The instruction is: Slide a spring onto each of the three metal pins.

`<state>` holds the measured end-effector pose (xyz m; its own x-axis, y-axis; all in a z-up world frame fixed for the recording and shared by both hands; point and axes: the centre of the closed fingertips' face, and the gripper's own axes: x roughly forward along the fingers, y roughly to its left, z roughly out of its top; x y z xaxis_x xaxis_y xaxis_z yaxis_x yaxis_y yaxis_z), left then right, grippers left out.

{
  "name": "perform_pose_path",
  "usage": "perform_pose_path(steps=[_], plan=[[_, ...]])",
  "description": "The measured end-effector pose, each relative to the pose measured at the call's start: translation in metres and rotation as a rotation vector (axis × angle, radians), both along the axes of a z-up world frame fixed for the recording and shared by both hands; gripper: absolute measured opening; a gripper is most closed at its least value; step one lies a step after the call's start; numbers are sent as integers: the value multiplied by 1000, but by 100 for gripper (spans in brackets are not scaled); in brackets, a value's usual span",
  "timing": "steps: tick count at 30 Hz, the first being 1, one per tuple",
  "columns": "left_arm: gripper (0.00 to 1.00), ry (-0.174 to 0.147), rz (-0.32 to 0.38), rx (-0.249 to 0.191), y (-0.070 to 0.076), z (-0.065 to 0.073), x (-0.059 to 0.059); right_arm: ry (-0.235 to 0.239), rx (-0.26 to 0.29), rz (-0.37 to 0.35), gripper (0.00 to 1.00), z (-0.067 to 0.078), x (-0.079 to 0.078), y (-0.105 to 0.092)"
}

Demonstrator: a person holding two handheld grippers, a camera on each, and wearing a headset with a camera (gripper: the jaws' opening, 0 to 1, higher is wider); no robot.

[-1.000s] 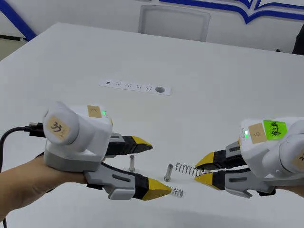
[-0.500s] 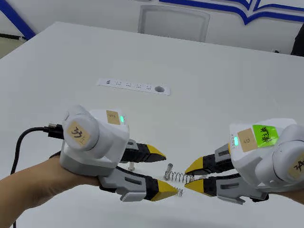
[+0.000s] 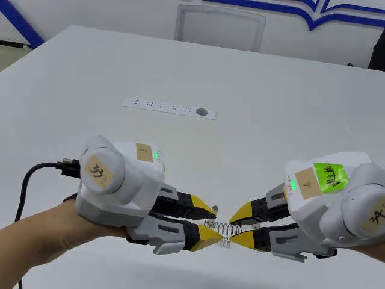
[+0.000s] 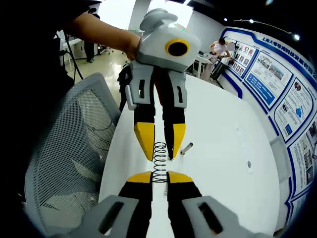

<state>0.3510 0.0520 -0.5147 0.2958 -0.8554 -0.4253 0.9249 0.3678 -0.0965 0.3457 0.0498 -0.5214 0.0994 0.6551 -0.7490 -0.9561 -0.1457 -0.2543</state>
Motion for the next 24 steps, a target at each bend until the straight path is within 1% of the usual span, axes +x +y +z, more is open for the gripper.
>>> perform_pose_path(steps=[3,4,7,9,10,11,12,14,17,18,20,22,24], plan=[[15,0,-10,3,-1,-1,-2,-1,1,4,11,1,0,1],[15,-8,-15,7,-1,-1,-2,-3,0,9,11,1,-1,1],[14,-47,-39,23,-3,-2,-4,-10,7,19,11,3,-2,3],[12,-58,-54,31,-3,-3,-5,-19,9,33,11,3,-3,4],[11,-51,-64,34,-3,-4,-7,-19,8,37,11,3,-4,4],[11,-62,-83,53,-2,-6,-9,-7,7,46,11,1,-7,4],[10,-80,-91,60,-2,-6,-9,-16,6,46,11,0,-7,4],[10,-99,-103,76,-2,-7,-11,-15,5,49,11,0,-8,5],[10,-112,-95,72,0,-5,-9,-25,18,50,11,1,-7,6],[10,-114,-94,69,0,-5,-9,-20,24,52,11,2,-7,6],[10,-118,-97,67,0,-4,-9,5,51,45,12,6,-7,7],[10,-118,-95,58,0,-2,-8,28,85,21,13,10,-5,8],[10,-121,-96,48,-1,0,-8,9,98,14,16,12,-1,7]])
